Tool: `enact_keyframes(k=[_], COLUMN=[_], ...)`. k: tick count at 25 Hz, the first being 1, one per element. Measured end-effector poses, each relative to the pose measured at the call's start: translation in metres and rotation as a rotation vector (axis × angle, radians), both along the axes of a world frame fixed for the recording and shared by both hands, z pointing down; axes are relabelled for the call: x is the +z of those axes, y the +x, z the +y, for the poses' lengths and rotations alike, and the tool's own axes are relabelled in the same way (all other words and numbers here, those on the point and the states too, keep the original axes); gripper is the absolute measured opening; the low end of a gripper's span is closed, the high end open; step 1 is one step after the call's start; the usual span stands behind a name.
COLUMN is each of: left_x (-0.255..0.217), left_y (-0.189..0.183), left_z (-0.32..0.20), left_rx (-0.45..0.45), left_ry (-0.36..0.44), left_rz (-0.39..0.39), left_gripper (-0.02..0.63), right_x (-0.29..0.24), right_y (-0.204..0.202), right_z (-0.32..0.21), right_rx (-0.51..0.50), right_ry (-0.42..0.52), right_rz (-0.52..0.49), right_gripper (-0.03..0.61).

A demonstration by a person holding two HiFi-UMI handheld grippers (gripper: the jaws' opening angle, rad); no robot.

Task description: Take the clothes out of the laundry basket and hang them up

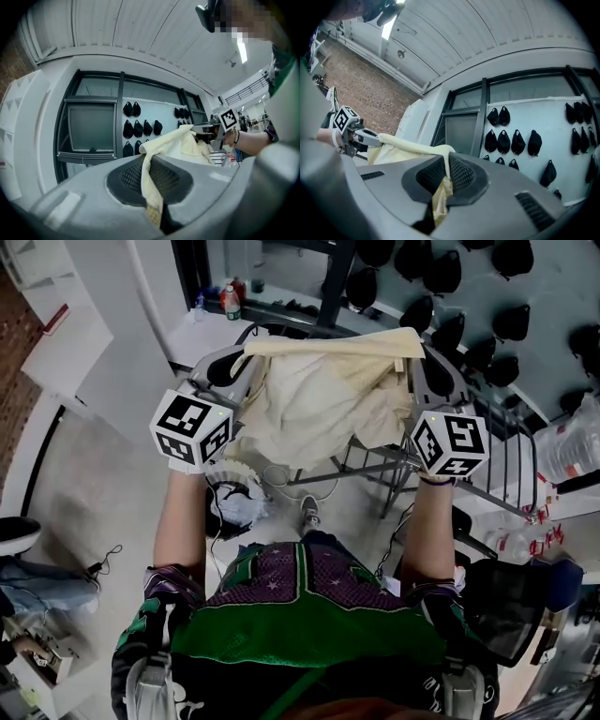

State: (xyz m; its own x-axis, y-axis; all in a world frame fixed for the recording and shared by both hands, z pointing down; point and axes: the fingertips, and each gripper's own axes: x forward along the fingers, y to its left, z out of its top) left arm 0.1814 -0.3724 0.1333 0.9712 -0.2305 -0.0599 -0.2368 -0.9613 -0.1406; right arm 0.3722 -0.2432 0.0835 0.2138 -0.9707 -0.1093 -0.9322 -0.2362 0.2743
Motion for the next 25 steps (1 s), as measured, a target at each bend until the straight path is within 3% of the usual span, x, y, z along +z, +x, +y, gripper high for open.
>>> enact_keyframes(k=[9,25], left_x=[0.039,0.099], left_y=[0.062,0.213], left_z=[-0.063,-0.168], left_rx=[-0.070,-0.200], left_ry=[-0.080,-0.143], left_rz=[-0.073,-0.181], left_gripper=[0.025,0.025], right_x=[0.037,0.119], right_y=[0.068,0.231], right_z=[-0.072,-0.180], right_rx=[-0.071,-0.115], right_ry=[-0.038,-0.170], right_rz=[-0.081,-0.208], right_gripper=[0.012,0.012])
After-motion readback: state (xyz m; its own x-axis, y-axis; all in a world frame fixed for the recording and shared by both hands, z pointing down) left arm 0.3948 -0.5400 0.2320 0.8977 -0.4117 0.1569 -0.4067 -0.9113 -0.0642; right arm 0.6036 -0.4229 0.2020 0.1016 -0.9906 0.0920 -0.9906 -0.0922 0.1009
